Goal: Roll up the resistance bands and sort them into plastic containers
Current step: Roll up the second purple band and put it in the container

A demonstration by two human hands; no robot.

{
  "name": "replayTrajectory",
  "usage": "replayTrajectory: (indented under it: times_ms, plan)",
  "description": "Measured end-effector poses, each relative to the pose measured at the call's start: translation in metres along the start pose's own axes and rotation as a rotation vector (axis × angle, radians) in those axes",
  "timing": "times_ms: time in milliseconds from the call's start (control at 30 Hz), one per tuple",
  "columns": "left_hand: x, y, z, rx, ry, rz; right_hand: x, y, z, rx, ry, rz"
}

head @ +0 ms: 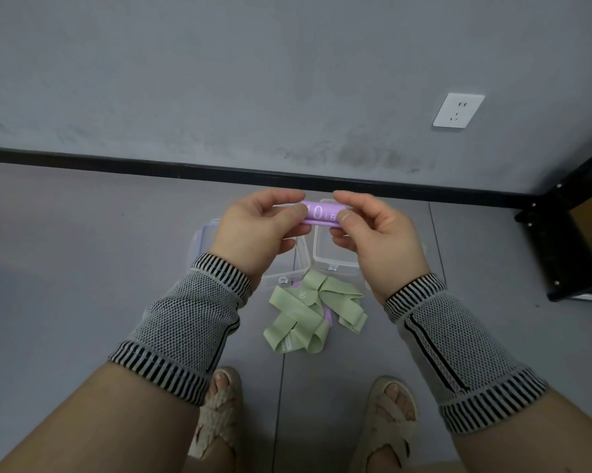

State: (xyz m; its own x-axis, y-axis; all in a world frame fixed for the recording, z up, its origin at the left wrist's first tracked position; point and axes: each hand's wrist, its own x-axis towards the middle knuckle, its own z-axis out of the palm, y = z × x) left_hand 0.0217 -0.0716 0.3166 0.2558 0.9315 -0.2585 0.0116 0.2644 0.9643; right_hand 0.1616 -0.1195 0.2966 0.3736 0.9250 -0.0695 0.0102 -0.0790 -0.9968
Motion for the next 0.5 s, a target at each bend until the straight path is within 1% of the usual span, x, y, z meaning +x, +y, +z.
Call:
replayTrajectory:
  times_ms: [133,233,500]
  plan:
    - [0.0000,-0.0005,0.0013,-0.030,-0.006,-0.008,0.0013,-0.0002,-0.0017,0.085,0.060,0.043]
    - [0.0013,-0.0015,0.0004,-0.041,-0.007,-0.002,0.0009,-0.0012,-0.0026,0.141,0.065,0.098]
    - [0.0040,-0.0067,0.0002,0.021,-0.005,0.030,0.0024,0.0012,-0.0040,0.075,0.079,0.091]
